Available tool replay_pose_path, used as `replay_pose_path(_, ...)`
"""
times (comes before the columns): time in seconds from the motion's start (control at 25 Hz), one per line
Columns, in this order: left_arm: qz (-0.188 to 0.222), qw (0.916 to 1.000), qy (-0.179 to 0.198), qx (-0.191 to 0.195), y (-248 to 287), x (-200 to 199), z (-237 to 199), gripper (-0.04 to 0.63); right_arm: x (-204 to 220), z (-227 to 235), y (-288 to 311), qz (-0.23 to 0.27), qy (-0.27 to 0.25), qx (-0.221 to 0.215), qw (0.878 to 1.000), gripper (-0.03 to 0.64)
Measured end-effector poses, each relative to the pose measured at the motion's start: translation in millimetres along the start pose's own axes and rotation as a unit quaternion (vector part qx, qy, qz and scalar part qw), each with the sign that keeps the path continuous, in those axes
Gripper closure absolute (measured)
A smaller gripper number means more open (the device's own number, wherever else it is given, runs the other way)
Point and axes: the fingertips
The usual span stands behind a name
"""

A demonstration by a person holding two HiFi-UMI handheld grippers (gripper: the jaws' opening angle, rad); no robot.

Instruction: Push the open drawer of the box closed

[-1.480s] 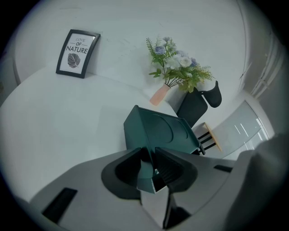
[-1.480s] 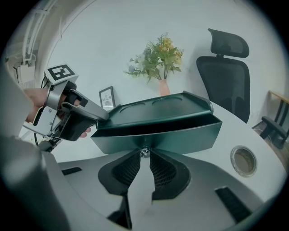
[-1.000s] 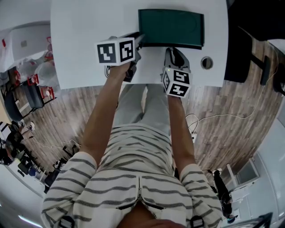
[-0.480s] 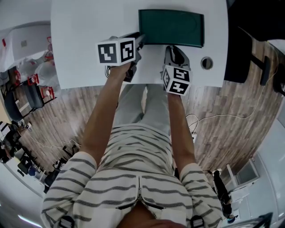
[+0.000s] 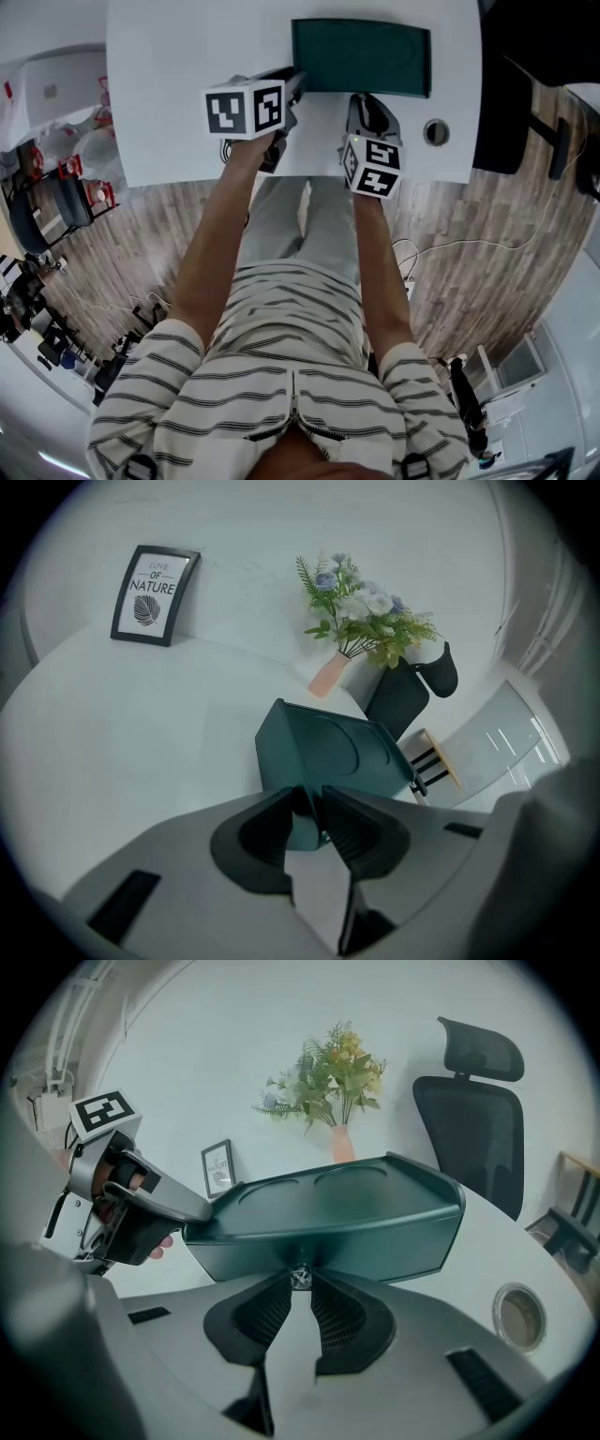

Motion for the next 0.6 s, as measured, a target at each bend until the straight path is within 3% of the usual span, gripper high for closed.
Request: replay_pose_path(0.6,0.014,0.9998,-0.007,-0.009,-1.2,0.4,0.5,0.494,0.7,-0.2,0.0,-0.009,-0.004,-0.003,1.000,0.532)
Point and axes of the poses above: the fingertips, and each gripper's own axes: y forward along the fingers, z to its right, x out of its underside, and after that the axes turned 9 degrees about -x, right-handed
